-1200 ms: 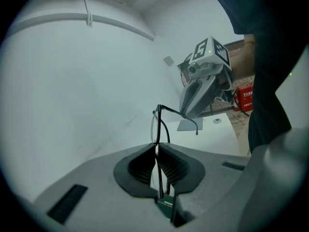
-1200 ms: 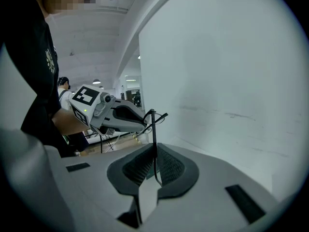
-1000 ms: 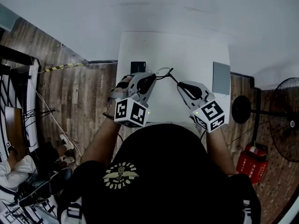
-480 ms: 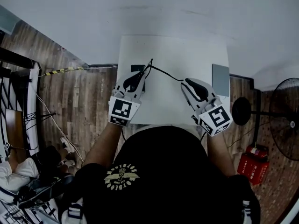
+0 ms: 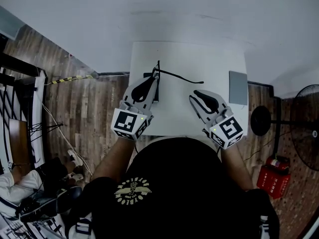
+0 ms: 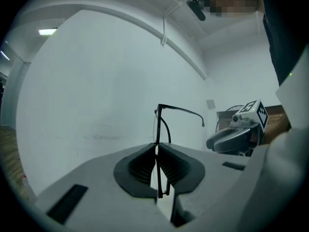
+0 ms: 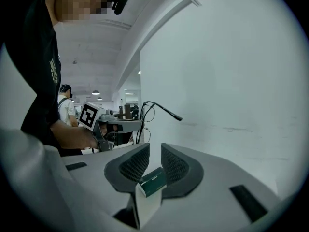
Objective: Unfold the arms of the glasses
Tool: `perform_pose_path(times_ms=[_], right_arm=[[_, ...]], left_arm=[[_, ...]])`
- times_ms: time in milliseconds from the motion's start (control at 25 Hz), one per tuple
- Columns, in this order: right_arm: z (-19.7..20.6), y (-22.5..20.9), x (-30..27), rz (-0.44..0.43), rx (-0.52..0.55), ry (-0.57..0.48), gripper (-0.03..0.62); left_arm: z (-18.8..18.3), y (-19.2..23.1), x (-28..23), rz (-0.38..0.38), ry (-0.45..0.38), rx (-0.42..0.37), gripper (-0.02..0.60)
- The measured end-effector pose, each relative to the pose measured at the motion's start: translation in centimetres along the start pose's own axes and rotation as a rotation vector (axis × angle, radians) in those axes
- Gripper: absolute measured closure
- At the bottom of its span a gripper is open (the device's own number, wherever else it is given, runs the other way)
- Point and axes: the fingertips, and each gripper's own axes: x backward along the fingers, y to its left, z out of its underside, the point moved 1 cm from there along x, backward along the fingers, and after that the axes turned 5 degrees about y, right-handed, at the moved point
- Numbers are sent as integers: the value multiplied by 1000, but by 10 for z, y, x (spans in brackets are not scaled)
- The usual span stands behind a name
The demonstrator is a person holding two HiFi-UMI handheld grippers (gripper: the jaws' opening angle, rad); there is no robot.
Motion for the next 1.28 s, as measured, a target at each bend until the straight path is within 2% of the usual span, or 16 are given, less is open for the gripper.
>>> perform_pose_path(times_ms=[120, 280, 440, 520, 680, 1120, 1280], right_arm=[[-7, 12, -4, -23, -2, -21, 519], [-15, 19, -5, -55, -63, -86, 519], [-21, 20, -5, -64, -75, -124, 519], [-25, 23, -4, -75, -85, -143, 519], [-31, 31, 5, -94, -137, -194, 519], [-34, 31, 3, -130, -189, -227, 520], [-33, 34, 2, -129, -170, -219, 571]], left_arm=[[-5, -18, -1, 51, -11, 11, 557], [-10, -35, -4, 106, -13, 25, 557], [-14, -53, -9, 163, -23, 9, 557], [-11, -60, -8, 180, -2, 16, 557], [-13, -80, 1, 219, -16, -26, 557], [-8, -94, 0, 265, -21, -14, 557], [-7, -94, 0, 263, -16, -14, 557]])
